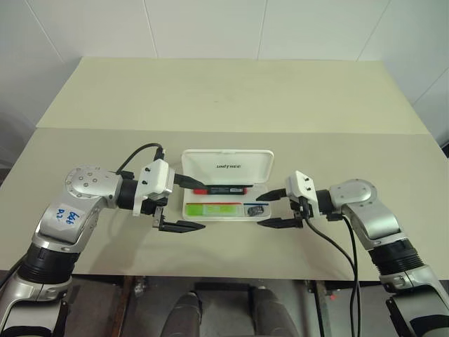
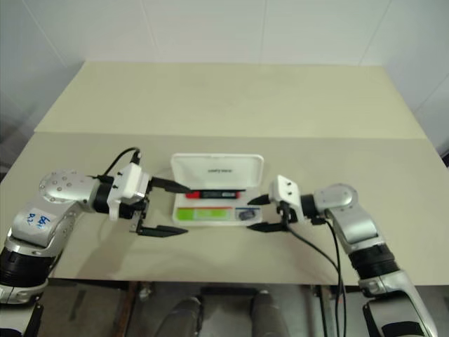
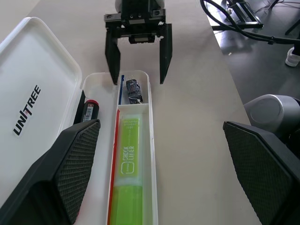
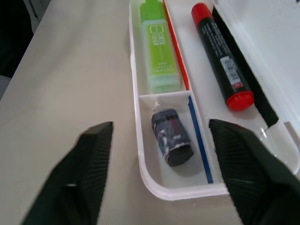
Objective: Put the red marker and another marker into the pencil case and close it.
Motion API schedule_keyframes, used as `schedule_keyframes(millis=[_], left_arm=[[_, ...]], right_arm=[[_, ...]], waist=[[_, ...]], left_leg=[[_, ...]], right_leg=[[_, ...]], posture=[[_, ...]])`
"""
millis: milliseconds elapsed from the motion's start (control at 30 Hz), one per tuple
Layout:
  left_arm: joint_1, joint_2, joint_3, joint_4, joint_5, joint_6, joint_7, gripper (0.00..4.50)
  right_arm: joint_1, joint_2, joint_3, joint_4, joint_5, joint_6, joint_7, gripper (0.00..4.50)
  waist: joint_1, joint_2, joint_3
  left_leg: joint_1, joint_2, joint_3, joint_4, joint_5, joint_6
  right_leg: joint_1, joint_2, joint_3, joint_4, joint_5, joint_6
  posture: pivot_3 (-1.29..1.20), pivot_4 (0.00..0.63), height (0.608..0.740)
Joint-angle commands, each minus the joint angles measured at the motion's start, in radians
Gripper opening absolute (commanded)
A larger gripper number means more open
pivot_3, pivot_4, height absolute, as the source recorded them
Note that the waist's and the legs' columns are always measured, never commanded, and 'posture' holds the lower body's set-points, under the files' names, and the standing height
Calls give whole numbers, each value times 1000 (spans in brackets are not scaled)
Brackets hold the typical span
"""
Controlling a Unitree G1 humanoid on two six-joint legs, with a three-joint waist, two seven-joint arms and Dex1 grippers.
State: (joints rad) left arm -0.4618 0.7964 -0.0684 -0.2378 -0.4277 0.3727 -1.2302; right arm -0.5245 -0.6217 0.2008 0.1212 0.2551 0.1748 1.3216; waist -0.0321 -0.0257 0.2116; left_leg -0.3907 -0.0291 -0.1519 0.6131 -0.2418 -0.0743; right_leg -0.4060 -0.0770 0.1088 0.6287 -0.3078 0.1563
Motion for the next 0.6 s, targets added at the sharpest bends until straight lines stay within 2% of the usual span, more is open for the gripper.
schedule_keyframes(millis=[33, 200, 400, 500, 567, 600], left_arm=[[-1, 7, 9, -37, -5, -4, 4, 4500], [-1, 8, 10, -30, -4, -7, 1, 4500], [20, 12, 19, -23, -4, -15, -1, 4500], [20, 8, 24, -22, -7, -17, 3, 4500], [17, 0, 34, -19, -14, -12, 15, 4500], [19, -1, 38, -19, -16, -12, 19, 4500]], right_arm=[[-23, -3, -34, -25, 29, -1, 0, 3337], [-30, -23, -60, -73, 66, 38, 6, 3337], [-6, -77, -99, -197, 136, 172, -18, 3337], [36, -109, -143, -273, 181, 240, -44, 3895], [72, -130, -175, -326, 200, 259, -61, 4473], [89, -139, -191, -350, 209, 268, -71, 4473]], waist=[[1, 0, 0], [1, 0, 0], [1, 0, 0], [4, 0, 0], [4, 0, 0], [5, 0, 0]], left_leg=[[0, 0, 0, 0, 0, 0], [0, 0, 0, 0, 0, 0], [0, 0, 0, 0, 0, 0], [0, 0, 0, 0, 0, 0], [0, 0, 0, 0, 0, 0], [-1, 0, 0, 0, 0, 0]], right_leg=[[0, 0, 0, 0, 0, 0], [0, 0, 0, 0, 0, 0], [0, 0, 0, 0, 0, 0], [0, 0, 0, 0, 0, 0], [0, 0, 0, -1, 0, 0], [0, 0, 0, -1, 0, 0]], posture=[[0, 150, 740], [0, 150, 740], [0, 150, 740], [0, 150, 740], [0, 150, 740], [0, 150, 740]])
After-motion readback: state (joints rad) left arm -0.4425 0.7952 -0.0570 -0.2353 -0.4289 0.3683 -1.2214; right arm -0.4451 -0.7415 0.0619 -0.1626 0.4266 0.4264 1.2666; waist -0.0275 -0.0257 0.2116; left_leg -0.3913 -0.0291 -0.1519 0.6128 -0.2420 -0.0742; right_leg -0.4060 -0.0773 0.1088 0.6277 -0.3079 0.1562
